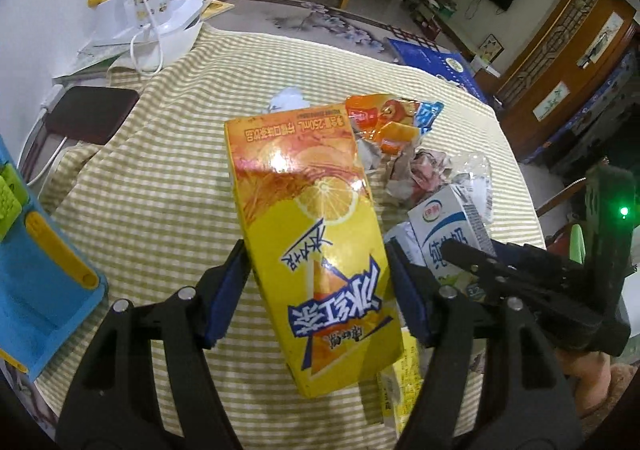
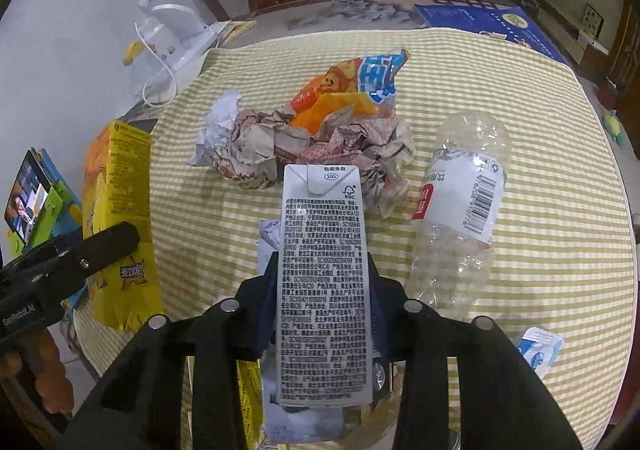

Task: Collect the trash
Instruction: 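Carry both cartons over the red bucket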

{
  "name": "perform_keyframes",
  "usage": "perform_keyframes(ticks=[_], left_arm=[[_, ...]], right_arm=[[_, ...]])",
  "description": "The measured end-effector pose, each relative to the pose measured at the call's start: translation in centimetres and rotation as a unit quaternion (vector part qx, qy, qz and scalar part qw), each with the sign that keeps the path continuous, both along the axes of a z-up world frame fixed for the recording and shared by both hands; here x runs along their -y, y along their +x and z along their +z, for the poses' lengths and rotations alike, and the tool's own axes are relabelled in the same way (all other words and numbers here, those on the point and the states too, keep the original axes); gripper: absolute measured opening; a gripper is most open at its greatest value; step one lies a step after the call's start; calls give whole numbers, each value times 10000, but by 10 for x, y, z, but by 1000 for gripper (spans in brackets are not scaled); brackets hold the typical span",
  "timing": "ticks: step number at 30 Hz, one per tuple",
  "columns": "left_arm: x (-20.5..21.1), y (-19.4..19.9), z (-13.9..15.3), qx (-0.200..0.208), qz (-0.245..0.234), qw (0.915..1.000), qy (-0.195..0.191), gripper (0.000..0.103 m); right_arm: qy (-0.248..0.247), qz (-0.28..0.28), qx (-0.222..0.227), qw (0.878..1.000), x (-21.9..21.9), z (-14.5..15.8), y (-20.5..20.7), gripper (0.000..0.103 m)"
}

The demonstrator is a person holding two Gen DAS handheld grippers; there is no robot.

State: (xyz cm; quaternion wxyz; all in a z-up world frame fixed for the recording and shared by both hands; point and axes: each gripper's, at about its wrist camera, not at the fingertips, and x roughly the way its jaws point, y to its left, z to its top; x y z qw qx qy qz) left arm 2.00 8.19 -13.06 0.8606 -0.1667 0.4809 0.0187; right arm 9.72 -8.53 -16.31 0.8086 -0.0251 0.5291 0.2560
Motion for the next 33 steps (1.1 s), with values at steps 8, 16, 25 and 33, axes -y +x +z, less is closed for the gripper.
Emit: perform_keyframes(ticks=[8, 16, 25, 33], left_arm=[[10, -1, 7, 118, -99, 9999, 2, 66], [25, 4, 25, 358, -270, 9990, -73, 66], [38, 8, 36, 503, -382, 9979, -157, 66], [49, 10, 37, 513, -427, 9977, -110, 66]], right_arm=[[408, -202, 592, 9972, 19, 48, -6, 36], [741, -405, 984, 9916, 37, 86, -14, 36], [779, -565, 1162, 9885, 53, 99, -20, 36], [818, -688, 1223, 9867, 70, 101, -24, 36]])
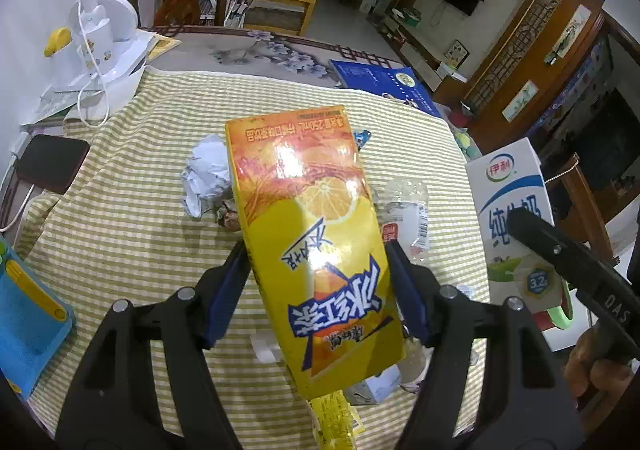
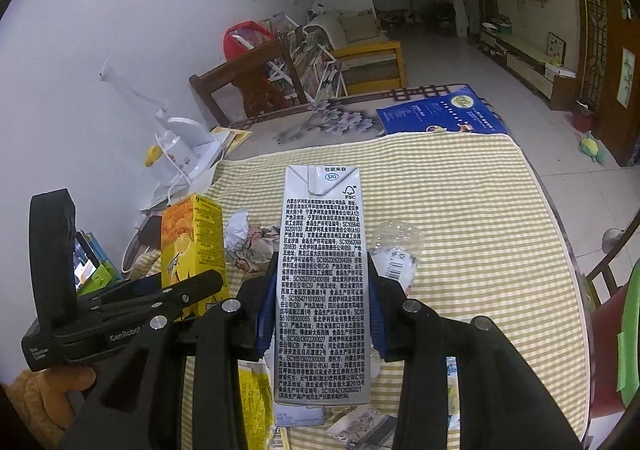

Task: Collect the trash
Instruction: 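Carry both cartons over the red bucket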

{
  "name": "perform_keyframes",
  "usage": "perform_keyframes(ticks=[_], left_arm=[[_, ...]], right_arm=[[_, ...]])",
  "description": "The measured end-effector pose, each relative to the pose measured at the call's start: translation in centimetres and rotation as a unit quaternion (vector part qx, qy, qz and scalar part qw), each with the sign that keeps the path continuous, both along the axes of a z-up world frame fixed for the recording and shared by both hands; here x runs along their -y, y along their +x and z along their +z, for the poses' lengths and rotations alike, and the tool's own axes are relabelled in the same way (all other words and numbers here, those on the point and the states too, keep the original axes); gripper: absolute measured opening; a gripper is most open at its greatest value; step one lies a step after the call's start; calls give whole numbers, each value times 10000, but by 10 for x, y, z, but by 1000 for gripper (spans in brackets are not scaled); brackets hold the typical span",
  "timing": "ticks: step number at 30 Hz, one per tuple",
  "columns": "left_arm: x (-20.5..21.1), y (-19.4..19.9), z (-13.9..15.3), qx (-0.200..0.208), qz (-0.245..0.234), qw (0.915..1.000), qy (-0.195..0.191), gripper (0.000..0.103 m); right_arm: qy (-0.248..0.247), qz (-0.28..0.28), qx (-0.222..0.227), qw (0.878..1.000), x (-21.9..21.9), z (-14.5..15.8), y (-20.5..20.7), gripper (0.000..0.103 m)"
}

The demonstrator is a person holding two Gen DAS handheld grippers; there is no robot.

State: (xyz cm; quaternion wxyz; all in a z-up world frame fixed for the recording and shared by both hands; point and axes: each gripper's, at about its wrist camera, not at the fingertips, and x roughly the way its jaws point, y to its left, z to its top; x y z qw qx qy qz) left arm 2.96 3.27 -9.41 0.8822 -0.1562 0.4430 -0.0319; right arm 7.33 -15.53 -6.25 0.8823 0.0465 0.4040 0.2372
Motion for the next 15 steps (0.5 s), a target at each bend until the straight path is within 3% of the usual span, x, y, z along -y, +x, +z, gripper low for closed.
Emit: perform_keyframes(ticks=[15], left_arm=[[32, 1, 0, -41, -214, 9997, 103, 66]], right_arm=[[123, -266, -39, 9996, 40, -3, -9, 36]])
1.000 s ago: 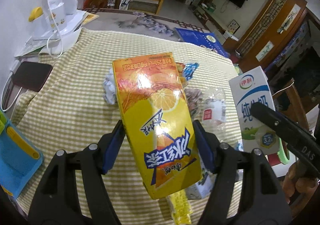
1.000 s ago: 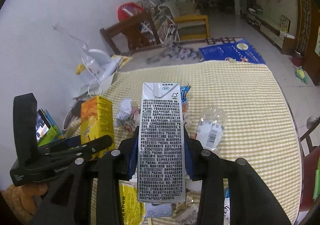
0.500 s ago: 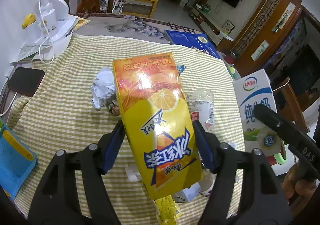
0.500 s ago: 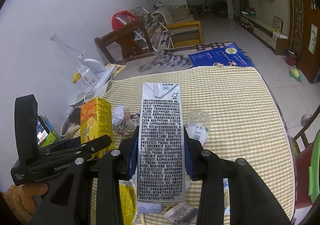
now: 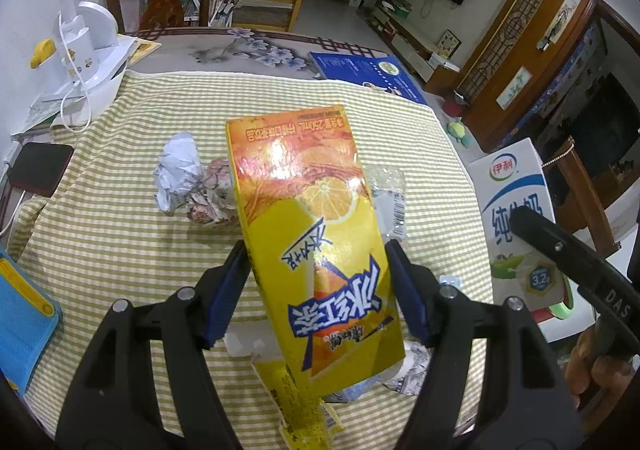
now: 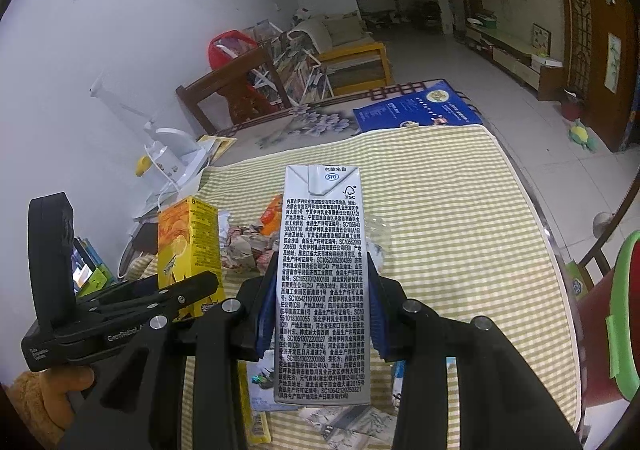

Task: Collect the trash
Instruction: 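Carry both cartons over the red bucket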

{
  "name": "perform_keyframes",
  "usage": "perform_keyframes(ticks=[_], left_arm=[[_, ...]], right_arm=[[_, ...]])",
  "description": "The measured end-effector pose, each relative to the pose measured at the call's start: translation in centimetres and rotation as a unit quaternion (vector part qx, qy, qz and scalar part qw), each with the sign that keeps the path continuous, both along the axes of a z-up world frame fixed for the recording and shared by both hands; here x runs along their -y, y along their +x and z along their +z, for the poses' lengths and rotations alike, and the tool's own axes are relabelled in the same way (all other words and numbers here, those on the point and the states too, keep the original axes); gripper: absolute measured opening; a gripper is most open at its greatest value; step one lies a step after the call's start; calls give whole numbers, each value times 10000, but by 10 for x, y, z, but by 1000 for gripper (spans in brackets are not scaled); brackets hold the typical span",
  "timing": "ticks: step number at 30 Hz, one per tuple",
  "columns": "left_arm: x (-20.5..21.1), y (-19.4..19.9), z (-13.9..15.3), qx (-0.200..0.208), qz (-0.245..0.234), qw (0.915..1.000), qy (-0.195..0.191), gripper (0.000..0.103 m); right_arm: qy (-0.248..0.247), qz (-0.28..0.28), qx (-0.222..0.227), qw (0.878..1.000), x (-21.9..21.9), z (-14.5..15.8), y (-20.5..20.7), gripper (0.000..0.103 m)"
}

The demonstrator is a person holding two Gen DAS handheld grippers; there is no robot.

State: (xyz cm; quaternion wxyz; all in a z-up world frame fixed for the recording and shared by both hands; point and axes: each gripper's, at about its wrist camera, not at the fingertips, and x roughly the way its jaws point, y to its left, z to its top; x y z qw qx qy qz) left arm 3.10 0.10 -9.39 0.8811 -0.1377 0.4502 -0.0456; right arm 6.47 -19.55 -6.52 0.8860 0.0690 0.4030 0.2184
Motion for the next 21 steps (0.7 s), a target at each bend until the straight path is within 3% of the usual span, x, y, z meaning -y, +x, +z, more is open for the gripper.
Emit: perform_keyframes(ticks=[21], left_arm=[[54, -3, 2, 11, -258, 9995, 157, 66]], right_arm=[[180, -524, -102, 9984, 75, -7, -15, 36]])
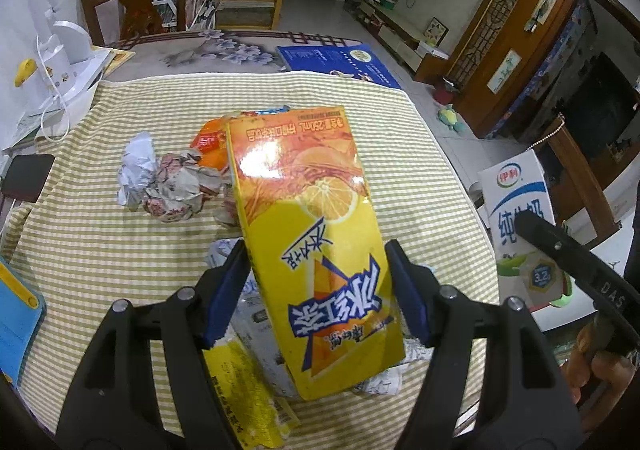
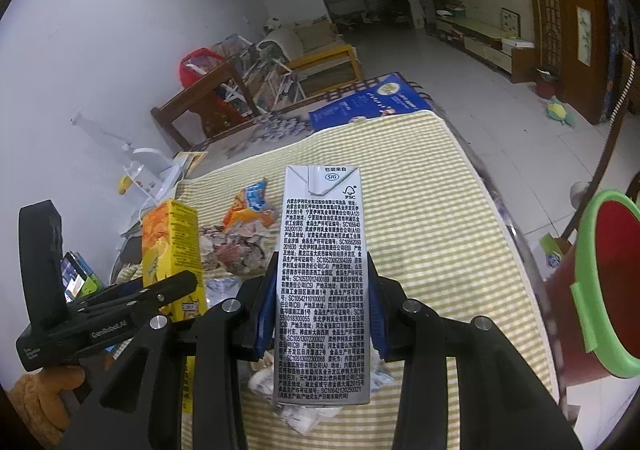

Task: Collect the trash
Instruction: 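Carry both cartons over the red bucket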

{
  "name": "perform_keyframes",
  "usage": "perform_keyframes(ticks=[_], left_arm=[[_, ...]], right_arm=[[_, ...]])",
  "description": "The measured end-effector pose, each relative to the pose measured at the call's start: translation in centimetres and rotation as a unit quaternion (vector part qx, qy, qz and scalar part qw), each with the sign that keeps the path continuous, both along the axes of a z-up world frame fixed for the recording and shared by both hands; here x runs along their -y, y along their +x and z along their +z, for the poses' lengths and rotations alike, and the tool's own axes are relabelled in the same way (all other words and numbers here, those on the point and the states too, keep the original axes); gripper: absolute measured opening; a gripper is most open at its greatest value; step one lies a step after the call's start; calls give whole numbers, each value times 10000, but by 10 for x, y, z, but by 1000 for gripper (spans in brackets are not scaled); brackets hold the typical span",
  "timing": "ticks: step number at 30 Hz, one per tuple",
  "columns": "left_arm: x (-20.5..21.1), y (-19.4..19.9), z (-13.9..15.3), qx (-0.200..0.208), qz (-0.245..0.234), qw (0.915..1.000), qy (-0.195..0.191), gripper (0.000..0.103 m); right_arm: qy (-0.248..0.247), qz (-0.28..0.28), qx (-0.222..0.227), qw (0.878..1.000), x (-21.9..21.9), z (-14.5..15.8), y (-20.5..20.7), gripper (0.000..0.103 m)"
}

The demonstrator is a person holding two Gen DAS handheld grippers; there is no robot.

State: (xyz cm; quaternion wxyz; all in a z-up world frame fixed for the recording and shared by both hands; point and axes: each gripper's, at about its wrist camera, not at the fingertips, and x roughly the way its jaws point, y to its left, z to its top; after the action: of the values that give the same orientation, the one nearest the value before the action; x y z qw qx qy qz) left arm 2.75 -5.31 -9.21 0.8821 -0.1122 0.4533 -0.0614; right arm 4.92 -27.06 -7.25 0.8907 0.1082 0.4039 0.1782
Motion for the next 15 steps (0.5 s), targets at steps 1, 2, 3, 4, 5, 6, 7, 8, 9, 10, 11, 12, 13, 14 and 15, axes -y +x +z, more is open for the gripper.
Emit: perform_keyframes(ticks=[1, 2, 3, 4, 5, 6, 7, 8, 9, 10, 11, 12, 13, 14, 15], left_arm=[[4, 0, 0, -4, -10, 10000, 0, 66], [7, -1, 0, -4, -23, 10000, 1, 66], [9, -1, 0, -5, -39, 10000, 3, 66], [14, -1, 0, -7, -68, 10000, 12, 66], [18, -1, 0, -8, -88, 10000, 19, 66], [22, -1, 0, -8, -107, 9999, 25, 66], [26, -1, 0, -11, -130, 9999, 30, 66], [31, -1, 0, -15, -149, 9999, 36, 66], [35, 0, 0, -22, -162, 9999, 39, 66], [38, 0, 0, -26, -171, 9998, 38, 66], [42, 0, 0, -27, -178, 9998, 40, 66], [48, 1, 0, -24, -187, 9998, 41, 66], [54, 2, 1, -16, -193, 9998, 40, 66], [59, 3, 2, -2, -203, 9998, 38, 66], [62, 4, 3, 10, -208, 9998, 35, 66]], right_arm=[[4, -26, -8, 10000, 4, 0, 0, 36], [10, -53, -14, 10000, 9, -1, -2, 36], [14, -91, -25, 10000, 15, -2, -3, 36], [17, -117, -35, 9999, 19, -2, -3, 36], [18, -146, -45, 9999, 24, -3, -4, 36], [20, -172, -57, 9998, 28, -4, -4, 36], [20, -204, -73, 9998, 35, -5, -6, 36], [19, -228, -84, 9997, 39, -6, -6, 36], [22, -257, -100, 9996, 45, -7, -7, 36], [25, -282, -109, 9995, 50, -7, -7, 36], [23, -300, -114, 9995, 53, -7, -6, 36], [21, -316, -113, 9994, 58, -7, -7, 36], [12, -335, -108, 9994, 64, -7, -7, 36], [5, -353, -100, 9993, 69, -6, -7, 36], [-4, -376, -87, 9993, 76, -5, -6, 36]])
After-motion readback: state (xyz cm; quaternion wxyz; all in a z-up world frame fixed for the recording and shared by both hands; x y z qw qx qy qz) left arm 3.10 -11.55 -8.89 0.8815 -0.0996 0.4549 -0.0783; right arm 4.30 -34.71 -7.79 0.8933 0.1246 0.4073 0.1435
